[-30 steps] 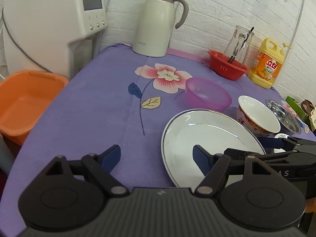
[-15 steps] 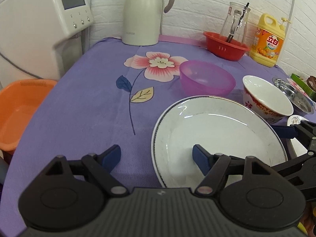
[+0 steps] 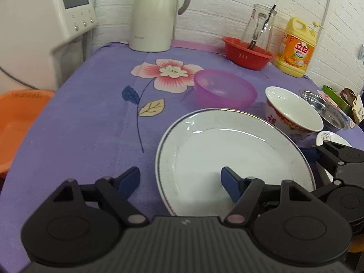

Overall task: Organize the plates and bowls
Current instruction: 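Grasp the rim of the white gold-rimmed plate with the left tool, then lower the white plate onto the yellow plate and open the left tool, then grasp the rim of the white floral-pattern plate with the left tool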

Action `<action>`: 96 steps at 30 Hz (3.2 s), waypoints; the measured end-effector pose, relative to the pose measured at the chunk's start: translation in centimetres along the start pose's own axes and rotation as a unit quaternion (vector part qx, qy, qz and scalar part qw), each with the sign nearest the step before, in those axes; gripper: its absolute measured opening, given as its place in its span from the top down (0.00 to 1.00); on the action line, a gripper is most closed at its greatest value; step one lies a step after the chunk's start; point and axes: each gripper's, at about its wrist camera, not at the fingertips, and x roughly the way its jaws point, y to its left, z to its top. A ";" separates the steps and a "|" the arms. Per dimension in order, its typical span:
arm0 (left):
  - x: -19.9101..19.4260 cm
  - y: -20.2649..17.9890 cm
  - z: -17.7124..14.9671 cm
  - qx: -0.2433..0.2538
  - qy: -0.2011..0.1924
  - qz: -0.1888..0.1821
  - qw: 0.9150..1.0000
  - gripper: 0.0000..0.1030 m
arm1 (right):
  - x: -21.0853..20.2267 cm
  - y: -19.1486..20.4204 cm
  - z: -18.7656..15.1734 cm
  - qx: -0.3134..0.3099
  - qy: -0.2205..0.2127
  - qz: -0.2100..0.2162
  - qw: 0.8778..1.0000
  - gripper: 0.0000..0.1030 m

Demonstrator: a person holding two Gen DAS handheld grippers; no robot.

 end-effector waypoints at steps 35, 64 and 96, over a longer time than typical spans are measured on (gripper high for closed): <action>-6.1 -2.9 0.3 0.009 -0.031 0.036 0.999 0.50 | -5.0 1.7 0.4 0.028 -0.039 0.027 0.998 0.00; -15.0 -5.3 -12.0 -0.001 -0.087 0.014 0.996 0.30 | -12.6 7.6 -10.2 0.025 -0.016 -0.018 0.999 0.00; 3.3 -17.1 0.1 0.007 0.046 -0.038 0.998 0.30 | -10.1 -13.1 -8.2 0.178 -0.027 -0.203 0.963 0.00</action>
